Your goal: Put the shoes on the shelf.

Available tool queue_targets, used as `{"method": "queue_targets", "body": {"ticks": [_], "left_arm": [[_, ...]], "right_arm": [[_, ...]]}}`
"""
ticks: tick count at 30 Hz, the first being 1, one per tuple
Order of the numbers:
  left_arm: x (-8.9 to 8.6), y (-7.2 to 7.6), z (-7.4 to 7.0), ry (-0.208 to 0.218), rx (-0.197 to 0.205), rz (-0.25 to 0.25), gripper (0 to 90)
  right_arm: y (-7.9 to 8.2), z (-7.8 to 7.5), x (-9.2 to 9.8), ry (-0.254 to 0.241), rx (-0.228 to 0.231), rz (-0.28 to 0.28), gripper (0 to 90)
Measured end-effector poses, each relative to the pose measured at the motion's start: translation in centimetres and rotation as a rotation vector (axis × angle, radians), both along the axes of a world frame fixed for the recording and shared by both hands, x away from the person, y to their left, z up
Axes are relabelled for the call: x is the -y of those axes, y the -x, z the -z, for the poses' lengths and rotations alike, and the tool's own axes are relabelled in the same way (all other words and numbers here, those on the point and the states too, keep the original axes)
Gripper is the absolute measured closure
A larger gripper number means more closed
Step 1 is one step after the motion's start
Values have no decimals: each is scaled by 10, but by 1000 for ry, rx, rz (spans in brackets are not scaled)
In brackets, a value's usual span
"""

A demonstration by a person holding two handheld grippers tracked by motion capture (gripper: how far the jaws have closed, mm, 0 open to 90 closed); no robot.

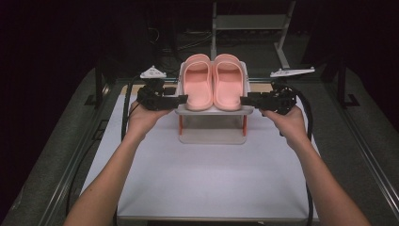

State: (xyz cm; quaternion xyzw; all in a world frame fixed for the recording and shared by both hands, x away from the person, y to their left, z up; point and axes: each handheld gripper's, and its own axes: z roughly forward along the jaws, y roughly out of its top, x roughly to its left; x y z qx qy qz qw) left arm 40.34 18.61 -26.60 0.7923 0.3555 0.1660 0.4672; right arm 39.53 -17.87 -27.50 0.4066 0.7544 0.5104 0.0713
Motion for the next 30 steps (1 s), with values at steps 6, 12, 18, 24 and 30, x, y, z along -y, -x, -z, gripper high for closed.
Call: {"method": "queue_targets", "body": {"ticks": [6, 12, 18, 24, 30], "left_arm": [[0, 7, 2, -4, 1, 2, 393], [1, 17, 0, -10, 15, 6, 385], [-2, 27, 0, -12, 22, 12, 379], [-6, 34, 2, -6, 26, 14, 378], [-9, 38, 8, 1, 20, 17, 372]], "right_arm": [[8, 1, 1, -4, 2, -5, 524], [19, 5, 3, -12, 5, -8, 521], [23, 8, 5, -16, 3, -8, 520], [28, 11, 4, -24, 0, -12, 518], [32, 17, 4, -35, -8, -17, 516]]}}
